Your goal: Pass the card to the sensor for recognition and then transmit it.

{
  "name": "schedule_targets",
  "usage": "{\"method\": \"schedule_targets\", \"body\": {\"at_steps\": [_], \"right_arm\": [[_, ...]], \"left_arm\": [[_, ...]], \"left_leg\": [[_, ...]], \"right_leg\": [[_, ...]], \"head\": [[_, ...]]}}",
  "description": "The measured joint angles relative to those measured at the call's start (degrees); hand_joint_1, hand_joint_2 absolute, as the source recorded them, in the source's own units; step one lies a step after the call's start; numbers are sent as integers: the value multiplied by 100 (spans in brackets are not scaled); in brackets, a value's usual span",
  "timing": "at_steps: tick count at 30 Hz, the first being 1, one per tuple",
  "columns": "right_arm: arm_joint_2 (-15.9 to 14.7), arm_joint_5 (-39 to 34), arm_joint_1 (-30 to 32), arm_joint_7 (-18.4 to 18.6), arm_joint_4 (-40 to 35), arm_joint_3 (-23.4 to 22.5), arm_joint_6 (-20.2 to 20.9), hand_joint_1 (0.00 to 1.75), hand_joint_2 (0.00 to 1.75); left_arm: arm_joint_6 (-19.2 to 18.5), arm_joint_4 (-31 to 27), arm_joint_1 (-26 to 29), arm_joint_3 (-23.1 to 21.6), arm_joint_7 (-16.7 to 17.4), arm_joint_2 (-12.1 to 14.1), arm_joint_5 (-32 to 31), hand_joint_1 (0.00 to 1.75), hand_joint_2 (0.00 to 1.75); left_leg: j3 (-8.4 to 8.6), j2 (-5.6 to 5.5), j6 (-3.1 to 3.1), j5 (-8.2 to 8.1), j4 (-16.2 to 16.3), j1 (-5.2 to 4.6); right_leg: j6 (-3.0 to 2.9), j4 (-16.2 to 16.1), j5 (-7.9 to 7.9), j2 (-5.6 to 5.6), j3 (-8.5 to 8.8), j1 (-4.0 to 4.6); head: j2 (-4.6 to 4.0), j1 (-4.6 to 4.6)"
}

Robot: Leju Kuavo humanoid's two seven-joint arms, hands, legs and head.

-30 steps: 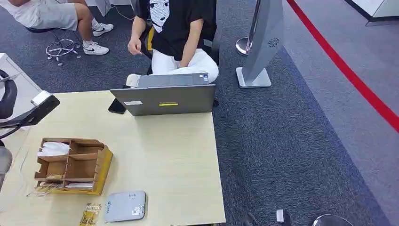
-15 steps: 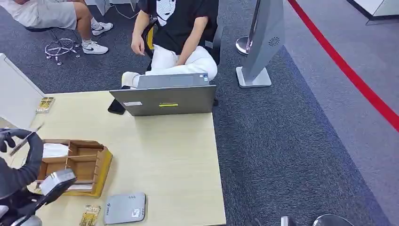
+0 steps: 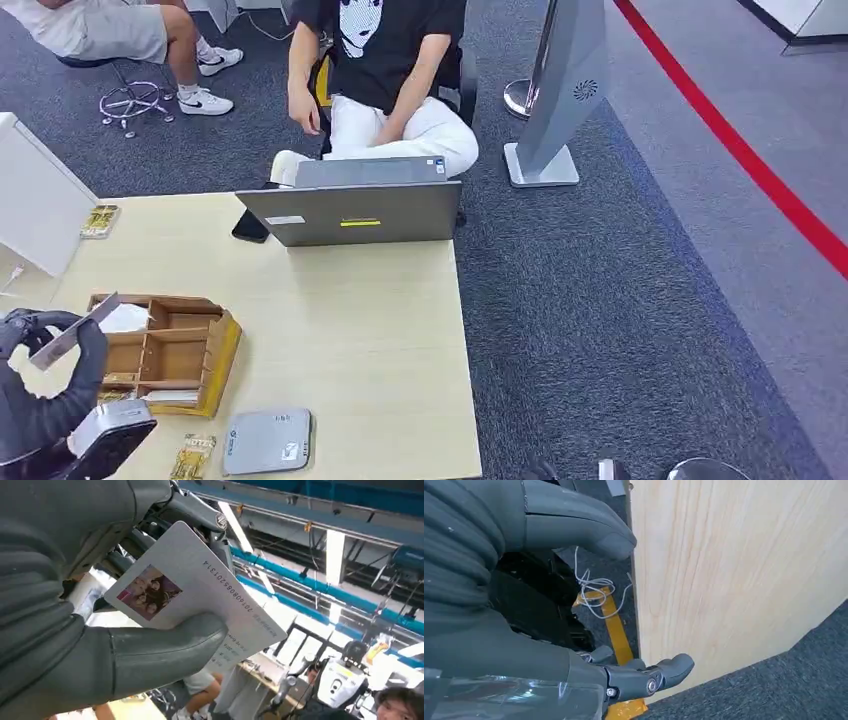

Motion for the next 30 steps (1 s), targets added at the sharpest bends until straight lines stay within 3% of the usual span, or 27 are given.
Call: {"method": "schedule_targets", "body": {"at_steps": [4, 7, 11, 19, 30], "right_arm": [[2, 57, 1, 42, 0, -44, 17, 0, 175], [24, 107, 25, 79, -46, -114, 31, 0, 175], [79, 246, 60, 210, -168, -286, 2, 0, 175], [286, 726, 147, 435, -433, -761, 105, 0, 175], [549, 1034, 160, 579, -514, -1257, 286, 0, 175]], "left_arm": [[-78, 9, 12, 0, 0, -59, -15, 175, 175], [-343, -7, 208, -7, 98, -291, -245, 175, 175], [-218, 29, 532, -264, 227, -446, -78, 175, 175], [230, 623, 925, -883, 584, -219, 422, 175, 175], [273, 783, 900, -1255, 743, -33, 503, 175, 175]], "left_leg": [[0, -1, 0, -1, 0, 0], [2, 2, 0, -4, 0, -2], [1, 2, -1, -11, 0, -2], [2, 1, -2, -10, 0, 1], [3, 0, -2, -10, 0, 0]], "right_leg": [[0, 0, 0, 0, 0, 0], [0, 0, -1, 1, 0, -2], [3, -3, -4, 1, -2, -2], [0, -2, -7, 1, -2, 1], [0, -2, -6, -2, 2, 0]], "head": [[0, 0], [0, -2], [0, 9], [0, 2], [0, 4]]}}
